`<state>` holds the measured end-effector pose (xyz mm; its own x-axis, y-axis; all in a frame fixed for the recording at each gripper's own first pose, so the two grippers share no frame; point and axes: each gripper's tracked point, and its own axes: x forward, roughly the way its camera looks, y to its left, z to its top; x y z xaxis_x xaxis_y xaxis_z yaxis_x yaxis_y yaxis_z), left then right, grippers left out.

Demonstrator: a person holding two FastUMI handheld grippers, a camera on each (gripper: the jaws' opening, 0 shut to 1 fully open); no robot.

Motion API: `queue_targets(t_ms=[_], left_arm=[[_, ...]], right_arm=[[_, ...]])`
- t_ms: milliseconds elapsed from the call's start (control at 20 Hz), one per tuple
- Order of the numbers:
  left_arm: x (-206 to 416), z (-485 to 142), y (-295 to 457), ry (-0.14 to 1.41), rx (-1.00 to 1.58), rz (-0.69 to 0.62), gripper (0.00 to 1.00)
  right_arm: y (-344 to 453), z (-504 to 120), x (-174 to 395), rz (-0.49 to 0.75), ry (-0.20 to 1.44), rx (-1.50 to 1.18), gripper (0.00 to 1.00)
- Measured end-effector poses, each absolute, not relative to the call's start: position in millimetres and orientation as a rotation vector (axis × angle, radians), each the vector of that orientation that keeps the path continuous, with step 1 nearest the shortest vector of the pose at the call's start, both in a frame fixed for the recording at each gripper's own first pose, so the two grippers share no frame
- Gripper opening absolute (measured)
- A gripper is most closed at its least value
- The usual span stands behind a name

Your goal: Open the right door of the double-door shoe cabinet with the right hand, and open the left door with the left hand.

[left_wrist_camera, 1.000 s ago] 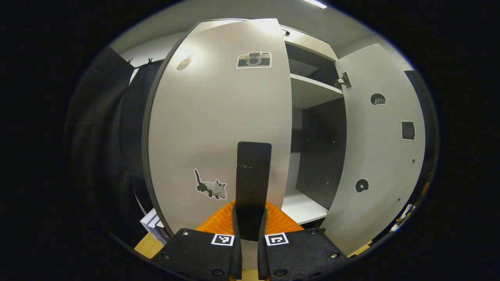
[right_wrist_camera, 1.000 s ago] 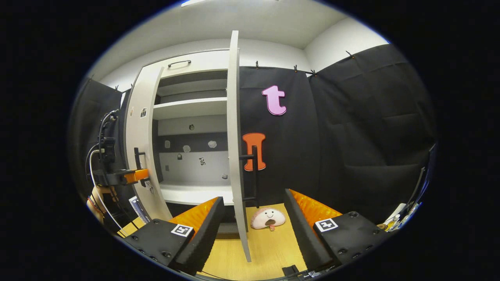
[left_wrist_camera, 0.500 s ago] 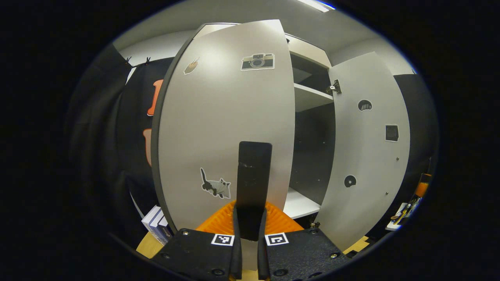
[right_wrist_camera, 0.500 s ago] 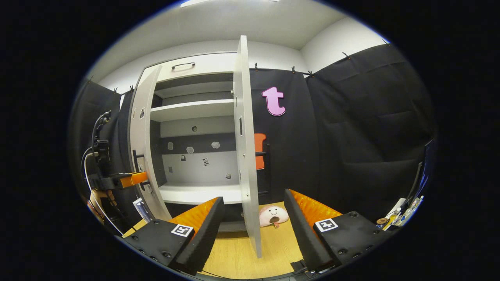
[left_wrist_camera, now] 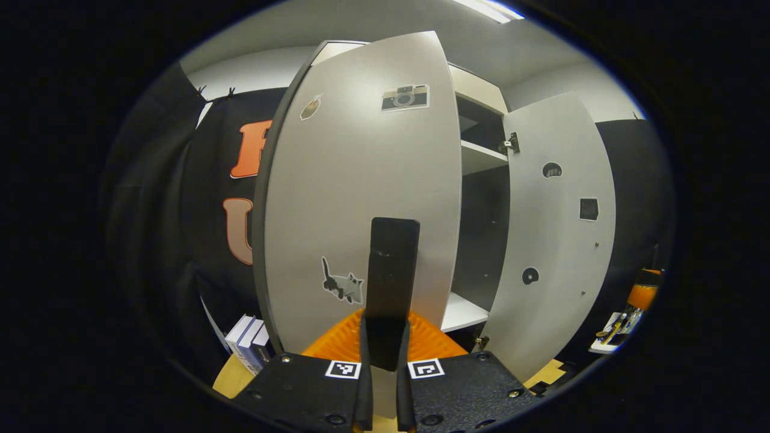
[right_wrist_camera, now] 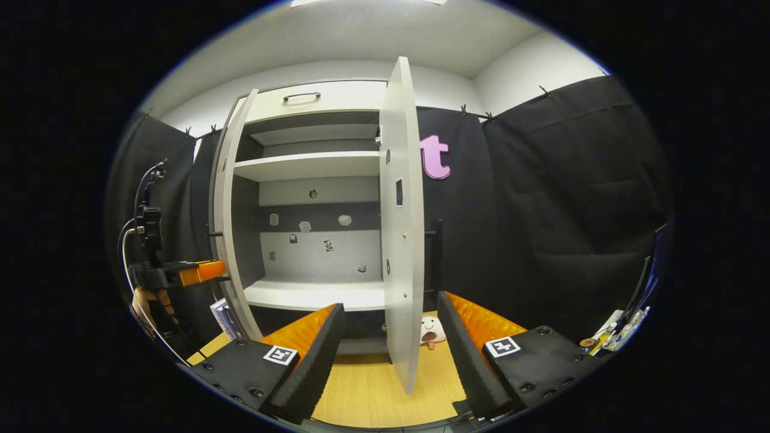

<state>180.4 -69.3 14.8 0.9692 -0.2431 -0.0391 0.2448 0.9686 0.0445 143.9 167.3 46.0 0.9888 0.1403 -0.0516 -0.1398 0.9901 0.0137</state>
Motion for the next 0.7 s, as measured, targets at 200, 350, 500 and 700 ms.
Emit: queue_targets(t_ms=[200,350,500,700], left_arm=[[172.0,18.1,-54.4,0.027,0.064,-0.217,0.15],[169.9,18.4,-46.4,0.021,0.07,-0.195,0.12],[166.6,19.2,-38.8,0.014,0.065,-0.175,0.1],[163.2,21.7,-21.7,0.004,0.074,-0.135,0.09]], right_arm=[[170.0,44.7,143.3,0.15,0.054,0.004,0.98],[173.6,42.6,141.4,0.159,0.057,0.011,0.98],[176.9,42.9,140.0,0.168,0.055,0.011,0.98],[177.3,42.9,137.5,0.163,0.051,0.007,0.98]])
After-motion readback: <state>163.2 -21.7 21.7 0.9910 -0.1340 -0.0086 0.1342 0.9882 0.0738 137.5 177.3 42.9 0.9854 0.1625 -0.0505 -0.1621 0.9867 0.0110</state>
